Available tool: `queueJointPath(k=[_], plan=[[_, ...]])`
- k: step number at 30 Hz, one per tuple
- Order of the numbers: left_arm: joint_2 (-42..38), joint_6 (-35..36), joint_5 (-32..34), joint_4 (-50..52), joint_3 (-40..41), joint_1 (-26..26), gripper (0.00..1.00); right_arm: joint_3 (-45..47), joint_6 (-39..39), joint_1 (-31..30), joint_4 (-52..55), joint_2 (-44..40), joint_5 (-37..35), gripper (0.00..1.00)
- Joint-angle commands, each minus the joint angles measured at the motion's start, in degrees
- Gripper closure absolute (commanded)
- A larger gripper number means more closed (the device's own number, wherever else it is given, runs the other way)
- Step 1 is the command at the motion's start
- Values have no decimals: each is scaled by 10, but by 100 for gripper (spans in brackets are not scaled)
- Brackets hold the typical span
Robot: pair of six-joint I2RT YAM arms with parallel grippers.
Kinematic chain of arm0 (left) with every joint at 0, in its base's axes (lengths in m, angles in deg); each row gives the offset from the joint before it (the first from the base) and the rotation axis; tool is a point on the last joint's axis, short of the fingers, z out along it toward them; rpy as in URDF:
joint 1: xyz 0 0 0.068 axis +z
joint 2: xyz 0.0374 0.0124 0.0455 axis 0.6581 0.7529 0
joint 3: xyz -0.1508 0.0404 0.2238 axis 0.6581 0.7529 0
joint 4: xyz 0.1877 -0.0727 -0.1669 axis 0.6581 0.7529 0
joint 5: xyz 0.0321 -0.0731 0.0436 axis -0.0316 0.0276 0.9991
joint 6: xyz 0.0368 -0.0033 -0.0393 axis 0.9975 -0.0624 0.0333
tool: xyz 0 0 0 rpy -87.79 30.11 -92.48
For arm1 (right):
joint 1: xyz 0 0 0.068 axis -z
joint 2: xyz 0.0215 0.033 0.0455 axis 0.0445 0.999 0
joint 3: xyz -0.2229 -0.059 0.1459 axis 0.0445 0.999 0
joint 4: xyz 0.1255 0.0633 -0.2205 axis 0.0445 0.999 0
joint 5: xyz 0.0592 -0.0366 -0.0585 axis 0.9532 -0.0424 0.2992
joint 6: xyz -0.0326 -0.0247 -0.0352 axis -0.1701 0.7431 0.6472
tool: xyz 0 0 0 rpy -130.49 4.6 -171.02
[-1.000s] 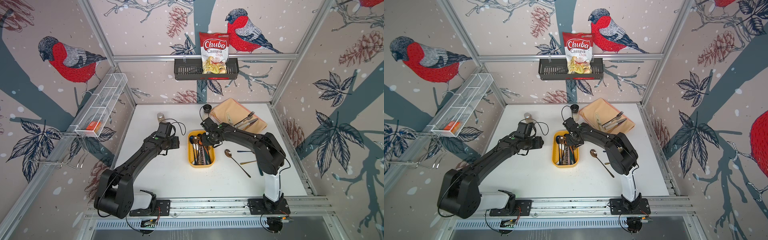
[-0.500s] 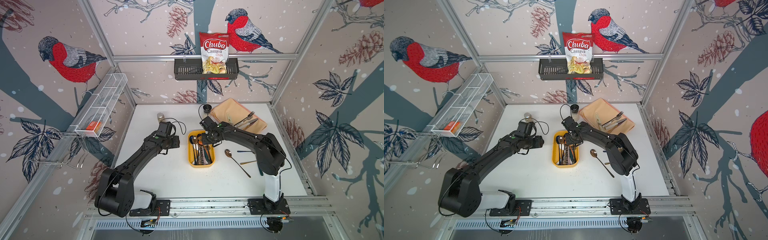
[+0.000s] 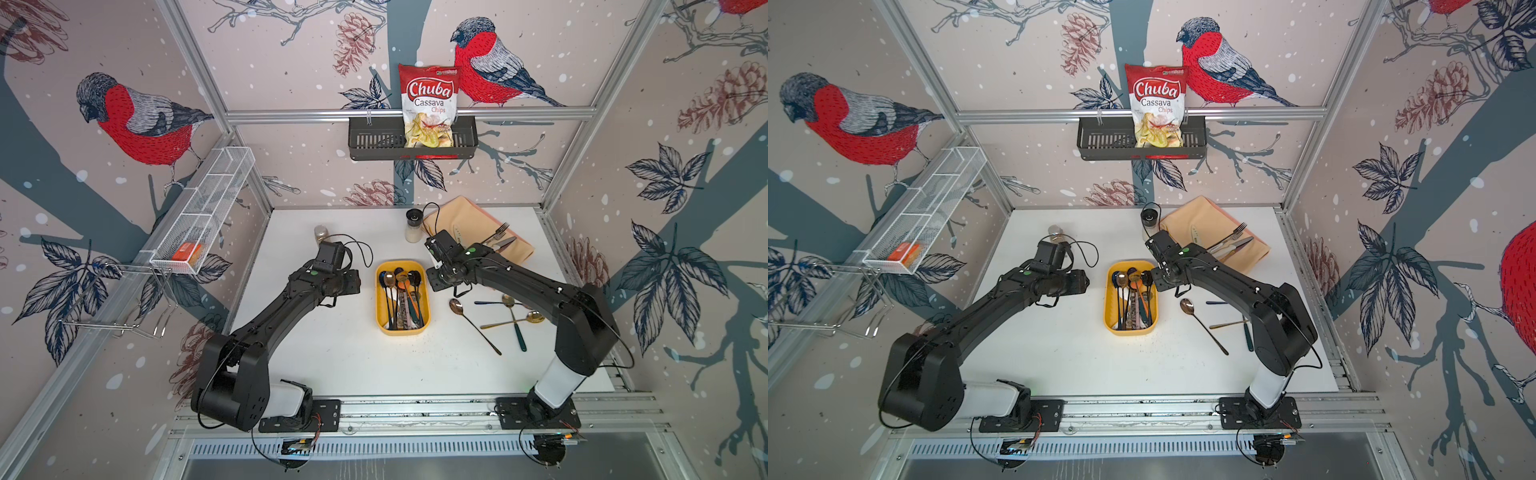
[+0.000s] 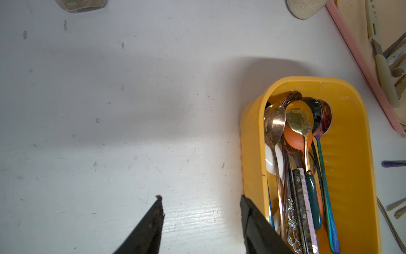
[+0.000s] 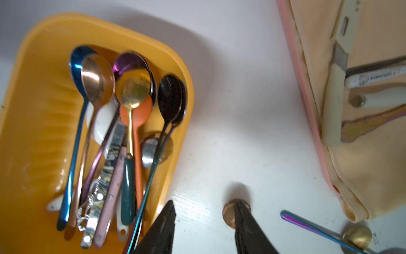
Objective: Put the spoon into the storage box
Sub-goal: Place the spoon in the storage box.
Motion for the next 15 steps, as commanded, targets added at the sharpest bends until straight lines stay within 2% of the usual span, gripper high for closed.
queueJointPath(k=[1,7,15], plan=[[4,10,-7,-8,-10,1,42,41,19,24,23,-25,19,53],[10,12,-10,-5,-20,0,41,116,5,51,-2,-62,47,51],[9,11,-8,-2,-20,-1,41,170,-16,61,-17,-62,56,48]])
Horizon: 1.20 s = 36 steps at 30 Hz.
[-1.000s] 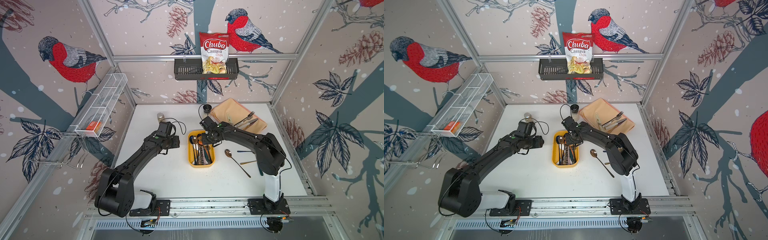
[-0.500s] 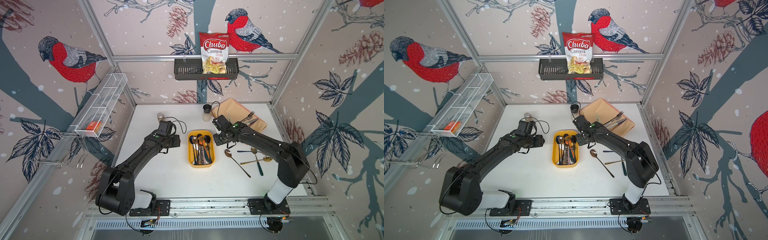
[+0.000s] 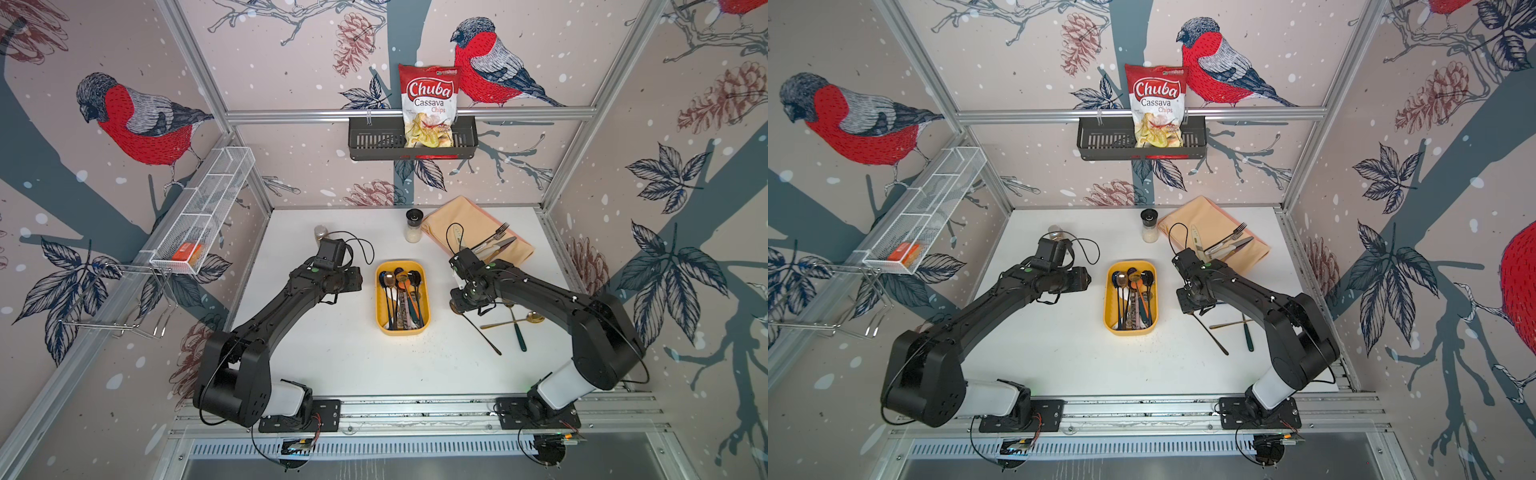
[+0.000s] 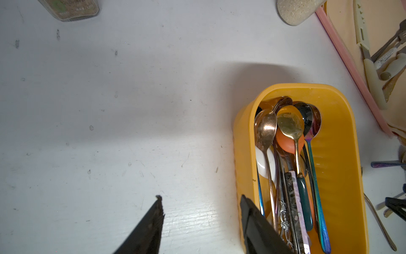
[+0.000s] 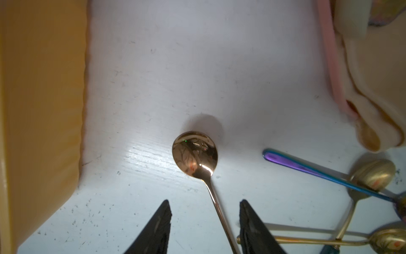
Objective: Put the spoon into the storage box
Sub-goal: Place the spoon in the storage box, then move the spoon at the center of the board.
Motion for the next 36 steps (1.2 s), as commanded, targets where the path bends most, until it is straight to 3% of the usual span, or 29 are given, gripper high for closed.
queueJointPath(k=[1,22,36], plan=[[0,10,-4,-2,-4,-1,41,16,-13,2,-18,-4,14,48],[3,9,3,4,-4,-1,41,57,5,34,-60,37,63,51],[9,8,3,3,-6,-1,41,39,-10,32,-44,70,90,66]])
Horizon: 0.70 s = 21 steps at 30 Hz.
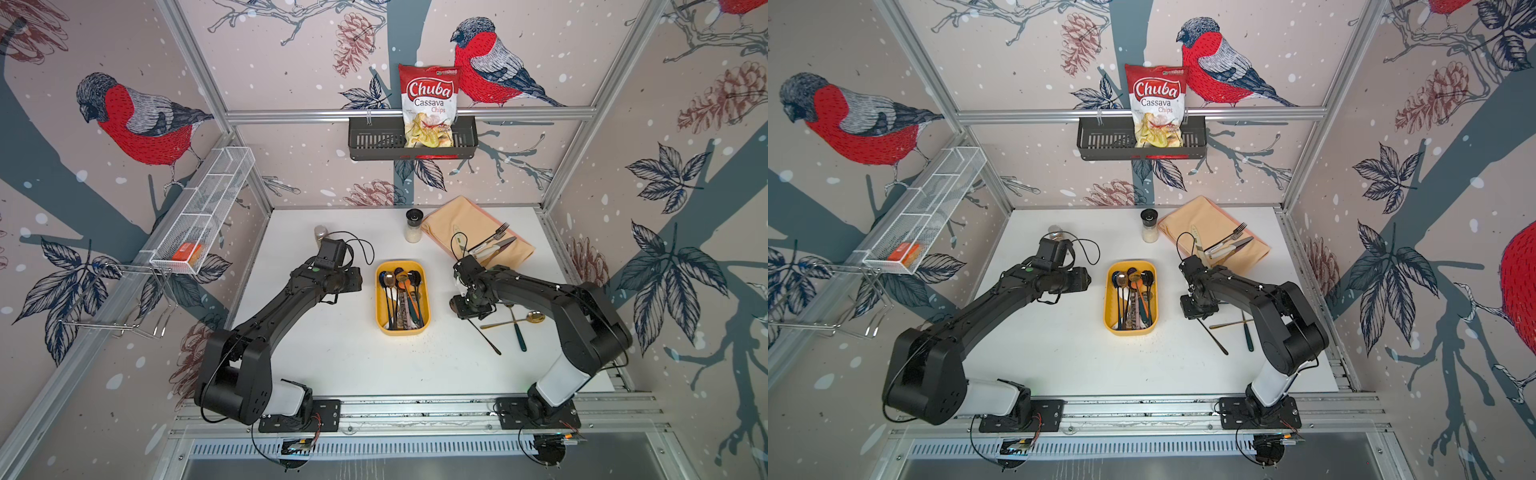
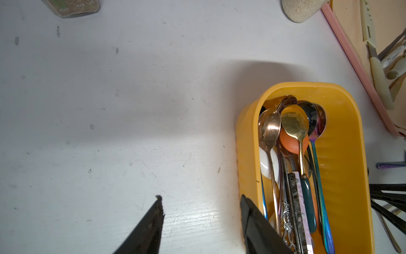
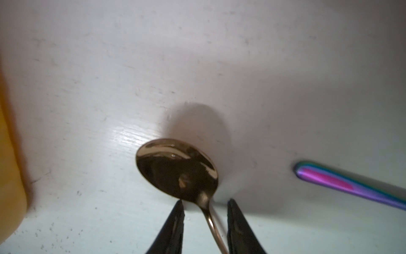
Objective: Put the spoon into the storage box
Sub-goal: Move the spoon at the center of the board.
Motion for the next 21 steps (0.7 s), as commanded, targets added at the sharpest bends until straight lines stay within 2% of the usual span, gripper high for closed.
queueJointPath(k=[1,6,13,19,21], plan=[[2,8,-1,3,-5,-1,41,-4,-12,-8,17,12,23,66],[3,9,-2,1,-4,-1,41,-9,-31,-24,46,22,2,69],[7,11,-4,-1,-6,-1,41,-18,-76,-27,37,28,21,74],[4,13,-2,1,-5,-1,41,-76,-106,-26,44,75,17,73],[2,14,0,2,-4,0,41,-97,-111,-25,50,86,13,70]])
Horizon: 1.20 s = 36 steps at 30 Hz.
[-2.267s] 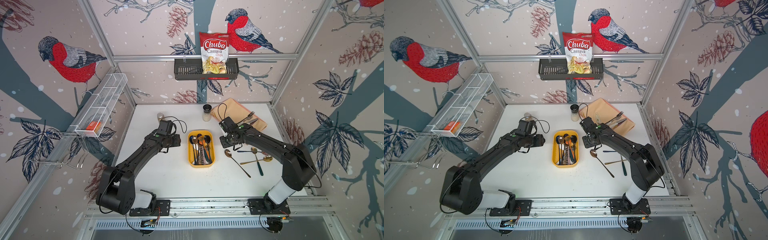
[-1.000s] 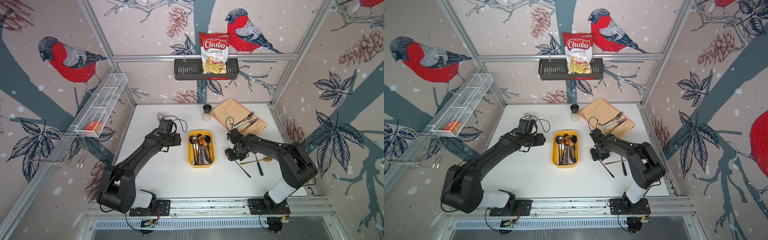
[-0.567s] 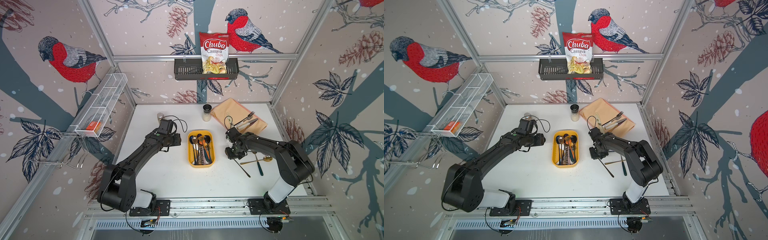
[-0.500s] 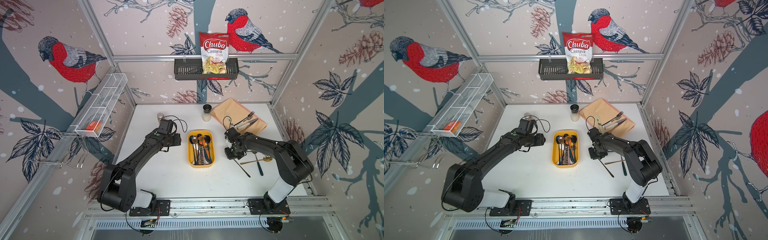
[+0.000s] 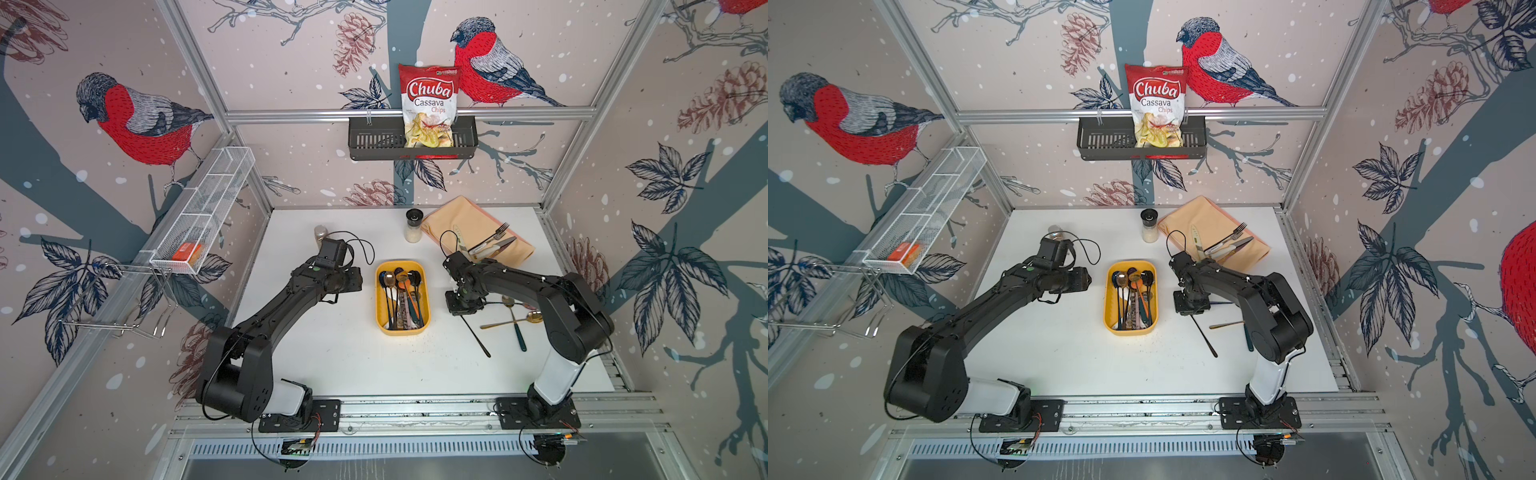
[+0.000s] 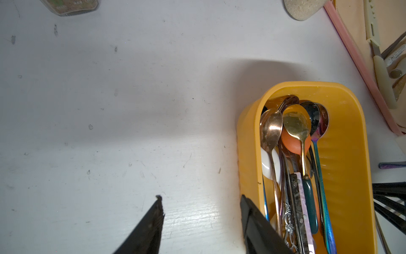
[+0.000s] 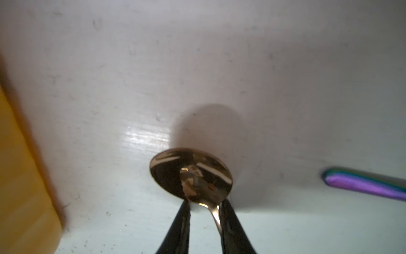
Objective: Put the spoon into the storage box
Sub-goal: Move the spoon at the center of the board, then pick up the spoon from the center of the board.
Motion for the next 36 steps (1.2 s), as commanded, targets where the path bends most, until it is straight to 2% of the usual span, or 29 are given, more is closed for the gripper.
queueJointPath(k=[1,5,11,17,24,36], plan=[[-5,12,1,2,-2,0,41,-19,-21,0,-4,21,12,67],[-9,13,5,4,1,0,41,-21,-1,-1,5,6,-1,60],[-6,14,3,1,2,0,41,23,35,0,12,-42,-7,56],[-4,10,-2,-2,1,0,42,46,32,-1,9,-46,1,57],[-8,8,1,1,2,0,42,56,41,-1,-8,-35,1,63],[-7,6,1,0,3,0,42,53,43,-26,-14,-21,5,82]])
